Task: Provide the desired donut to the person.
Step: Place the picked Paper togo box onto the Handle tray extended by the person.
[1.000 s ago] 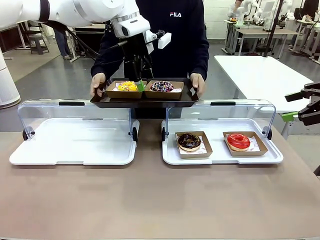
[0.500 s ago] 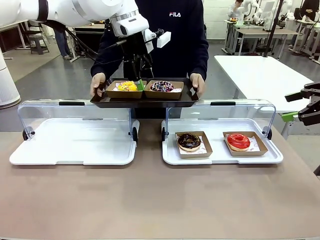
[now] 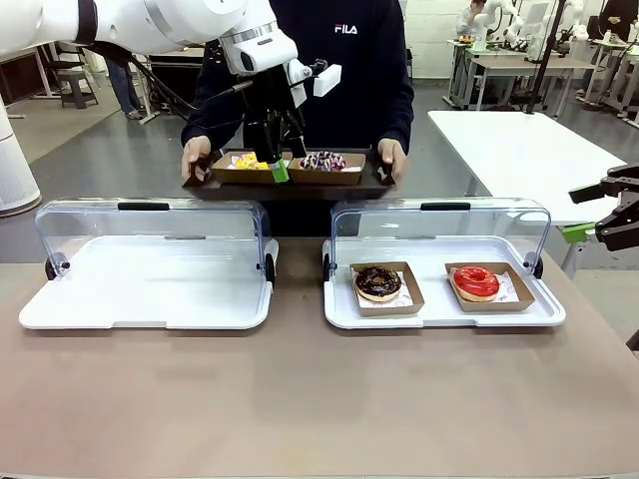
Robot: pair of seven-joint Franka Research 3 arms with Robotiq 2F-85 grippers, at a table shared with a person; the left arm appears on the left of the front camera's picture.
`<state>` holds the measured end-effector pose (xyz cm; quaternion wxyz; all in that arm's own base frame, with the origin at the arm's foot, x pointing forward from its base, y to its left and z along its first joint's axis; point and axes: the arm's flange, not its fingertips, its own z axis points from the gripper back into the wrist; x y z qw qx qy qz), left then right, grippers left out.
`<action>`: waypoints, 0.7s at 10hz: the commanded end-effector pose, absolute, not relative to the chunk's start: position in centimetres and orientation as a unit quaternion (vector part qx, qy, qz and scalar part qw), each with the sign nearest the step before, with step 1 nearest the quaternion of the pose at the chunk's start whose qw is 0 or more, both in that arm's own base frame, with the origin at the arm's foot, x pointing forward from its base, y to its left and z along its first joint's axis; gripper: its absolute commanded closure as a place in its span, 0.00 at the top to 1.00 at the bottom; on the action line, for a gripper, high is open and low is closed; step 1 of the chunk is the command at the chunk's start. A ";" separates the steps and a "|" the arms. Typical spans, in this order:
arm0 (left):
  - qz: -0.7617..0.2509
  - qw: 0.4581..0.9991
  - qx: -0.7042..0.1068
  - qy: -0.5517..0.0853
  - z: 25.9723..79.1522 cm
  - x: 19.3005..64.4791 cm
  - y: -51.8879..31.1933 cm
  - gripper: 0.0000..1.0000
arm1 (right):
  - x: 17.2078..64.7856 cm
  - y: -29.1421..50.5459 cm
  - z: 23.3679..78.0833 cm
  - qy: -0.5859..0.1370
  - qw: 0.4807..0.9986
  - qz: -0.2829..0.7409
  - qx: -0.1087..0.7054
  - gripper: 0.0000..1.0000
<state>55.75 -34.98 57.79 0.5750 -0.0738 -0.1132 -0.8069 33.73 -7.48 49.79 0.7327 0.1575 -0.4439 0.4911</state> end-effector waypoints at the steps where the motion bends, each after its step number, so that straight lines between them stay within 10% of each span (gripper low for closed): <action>1: -0.803 0.581 -0.068 -0.114 58.1 55.7 -35.1 1.00 | 34.1 -7.5 49.5 -0.452 0.725 0.493 0.160 1.00; 7: -0.703 0.660 -0.130 -0.233 60.2 48.2 -18.9 1.00 | 34.1 -7.5 49.5 -0.452 0.725 0.493 0.160 1.00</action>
